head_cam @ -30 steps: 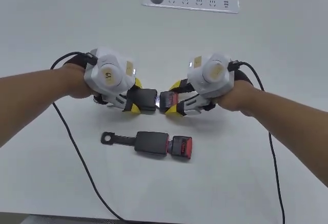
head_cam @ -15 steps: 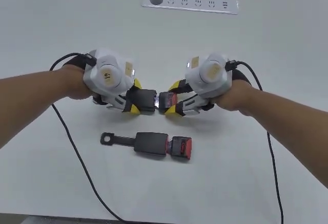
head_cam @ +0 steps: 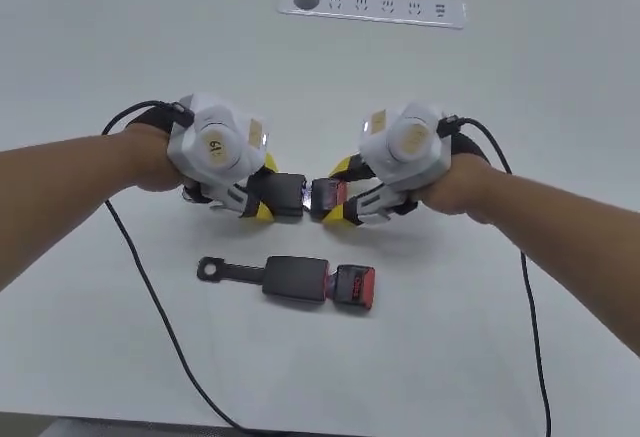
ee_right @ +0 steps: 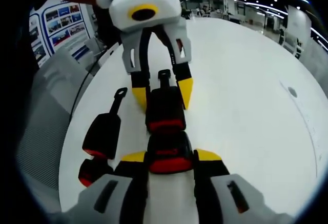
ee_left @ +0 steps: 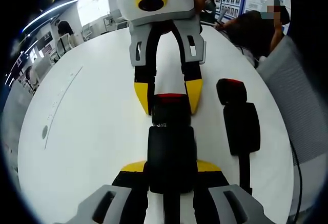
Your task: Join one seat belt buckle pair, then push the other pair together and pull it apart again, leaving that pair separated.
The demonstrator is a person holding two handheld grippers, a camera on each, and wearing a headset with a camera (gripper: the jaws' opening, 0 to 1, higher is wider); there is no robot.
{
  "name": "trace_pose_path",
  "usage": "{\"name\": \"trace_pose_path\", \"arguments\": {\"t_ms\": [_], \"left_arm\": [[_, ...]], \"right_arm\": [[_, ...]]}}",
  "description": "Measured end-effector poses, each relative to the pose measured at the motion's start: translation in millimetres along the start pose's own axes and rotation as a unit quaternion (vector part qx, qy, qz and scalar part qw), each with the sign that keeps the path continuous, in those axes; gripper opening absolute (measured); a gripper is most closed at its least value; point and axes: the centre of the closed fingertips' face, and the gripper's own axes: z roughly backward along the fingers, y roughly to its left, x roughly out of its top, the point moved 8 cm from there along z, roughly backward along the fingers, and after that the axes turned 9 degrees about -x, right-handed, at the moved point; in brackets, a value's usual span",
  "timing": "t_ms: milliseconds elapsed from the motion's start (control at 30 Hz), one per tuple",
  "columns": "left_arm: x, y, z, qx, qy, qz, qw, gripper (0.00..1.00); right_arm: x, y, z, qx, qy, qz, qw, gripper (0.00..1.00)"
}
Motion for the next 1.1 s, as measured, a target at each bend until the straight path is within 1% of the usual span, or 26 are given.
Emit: {"name": "trace_pose_path", "arguments": {"t_ms": [233,633,733,867,900,1000,1033,1100], "left_arm": [[0.0,0.3,-0.5,-0.001,0.003,0.0,1.0,0.34],[-0.1,-0.2,-0.6,0.0,0.001,0.002,1.0,0.34],[-0.4,-0.3,-0.5,0.0,0.001,0.002,1.0,0.34],[-0.5,-0.6,-0.4,0.001,-0.002,0.003,1.0,0.34],[-0.1,-0.8,-0.6,0.001,-0.002,0.003,1.0,0.34],[0.3,-1.2,-0.7,0.002,0.0,0.004,1.0,0.34],[0.5,-1.3,-0.8,0.002,0.001,0.004,1.0,0.34],[0.6,-1.4,-0.8,0.002,0.002,0.003,1.0,0.34]], "right_arm": [[-0.9,-0.9,-0.9,-0.002,0.002,0.001,1.0,0.34],[-4.1,-3.0,-1.3,-0.002,0.002,0.001,1.0,0.34],[-8.1,-4.2,1.0,-0.003,0.003,0.002,1.0,0.34],[-17.5,-6.7,10.6,-0.004,0.007,0.0,1.0,0.34],[-19.2,-6.4,10.6,-0.005,0.002,-0.004,1.0,0.34],[-18.8,-5.8,9.9,-0.006,0.001,-0.001,1.0,0.34],[-19.5,-5.6,10.6,-0.003,0.004,0.005,1.0,0.34],[-23.4,-7.7,13.8,-0.002,0.005,0.004,1.0,0.34]]}}
